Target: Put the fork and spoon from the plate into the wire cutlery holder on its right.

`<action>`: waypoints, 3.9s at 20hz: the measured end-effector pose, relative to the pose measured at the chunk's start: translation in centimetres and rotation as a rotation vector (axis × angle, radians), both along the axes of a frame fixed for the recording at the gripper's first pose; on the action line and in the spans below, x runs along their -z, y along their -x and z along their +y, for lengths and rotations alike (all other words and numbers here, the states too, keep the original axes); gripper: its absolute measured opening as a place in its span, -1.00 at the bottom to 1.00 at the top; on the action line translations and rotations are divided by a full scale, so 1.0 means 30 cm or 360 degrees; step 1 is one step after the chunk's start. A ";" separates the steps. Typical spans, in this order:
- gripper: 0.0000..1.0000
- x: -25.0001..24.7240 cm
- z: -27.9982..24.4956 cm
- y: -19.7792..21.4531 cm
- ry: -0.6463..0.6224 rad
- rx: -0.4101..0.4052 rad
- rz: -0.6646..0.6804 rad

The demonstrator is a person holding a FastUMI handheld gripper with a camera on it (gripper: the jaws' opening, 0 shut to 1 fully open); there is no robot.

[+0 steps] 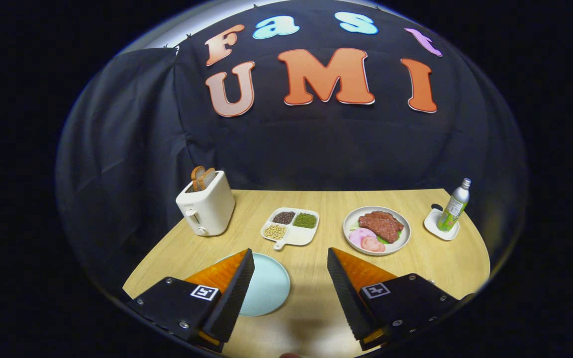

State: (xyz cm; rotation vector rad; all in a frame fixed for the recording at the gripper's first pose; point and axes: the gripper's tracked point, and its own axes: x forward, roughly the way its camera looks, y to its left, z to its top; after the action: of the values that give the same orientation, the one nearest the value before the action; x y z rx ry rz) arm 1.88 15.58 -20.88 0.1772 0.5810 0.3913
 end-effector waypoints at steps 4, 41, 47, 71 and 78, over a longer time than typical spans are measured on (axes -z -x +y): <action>0.78 0.095 0.230 0.057 0.0090 -0.0095 0.0122; -0.87 0.455 0.461 0.252 0.0413 -0.0172 0.1251; -0.87 0.335 0.271 0.235 0.0303 0.0053 0.1156; -0.83 0.458 -0.692 0.374 0.0292 0.0477 0.1266; -0.64 0.320 -0.707 0.177 0.0080 0.0447 0.0867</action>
State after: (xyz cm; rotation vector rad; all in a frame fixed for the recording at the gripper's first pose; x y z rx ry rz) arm -3.43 -5.62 -30.50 0.3169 1.0860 0.0481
